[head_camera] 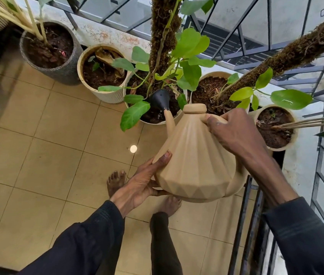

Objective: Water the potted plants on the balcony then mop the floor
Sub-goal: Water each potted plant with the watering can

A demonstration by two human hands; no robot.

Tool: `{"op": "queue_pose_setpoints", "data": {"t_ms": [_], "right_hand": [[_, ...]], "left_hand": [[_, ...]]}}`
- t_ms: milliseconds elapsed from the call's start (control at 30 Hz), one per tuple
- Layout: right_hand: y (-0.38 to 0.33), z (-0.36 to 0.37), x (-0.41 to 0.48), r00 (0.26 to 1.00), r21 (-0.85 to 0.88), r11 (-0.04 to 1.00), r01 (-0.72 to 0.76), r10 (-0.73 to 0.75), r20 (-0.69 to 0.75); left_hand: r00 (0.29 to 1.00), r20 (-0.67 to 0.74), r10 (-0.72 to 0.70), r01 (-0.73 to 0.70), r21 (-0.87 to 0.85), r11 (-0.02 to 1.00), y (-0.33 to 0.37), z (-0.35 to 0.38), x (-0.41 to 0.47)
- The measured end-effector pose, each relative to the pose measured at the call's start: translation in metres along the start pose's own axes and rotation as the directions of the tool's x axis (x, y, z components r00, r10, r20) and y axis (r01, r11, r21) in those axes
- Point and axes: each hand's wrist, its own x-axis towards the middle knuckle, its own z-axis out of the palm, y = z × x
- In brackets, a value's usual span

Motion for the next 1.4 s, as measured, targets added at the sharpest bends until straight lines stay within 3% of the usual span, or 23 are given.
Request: {"op": "queue_pose_setpoints", "data": {"t_ms": [833, 1133, 1400], "right_hand": [[0.016, 0.002, -0.011, 1.0, 0.056, 0.998, 0.021, -0.02, -0.018], [0.044, 0.016, -0.031, 0.986, 0.255, 0.954, -0.158, 0.166, -0.01], [0.054, 0.031, -0.04, 0.985, 0.369, 0.922, -0.121, 0.156, -0.068]], "left_hand": [[0.997, -0.06, 0.041, -0.037, 0.066, 0.997, -0.001, 0.004, 0.0], [0.95, -0.095, 0.299, -0.261, 0.288, 0.921, 0.001, -0.003, 0.001], [0.873, -0.064, 0.483, -0.402, 0.463, 0.79, -0.002, -0.012, 0.002]]}}
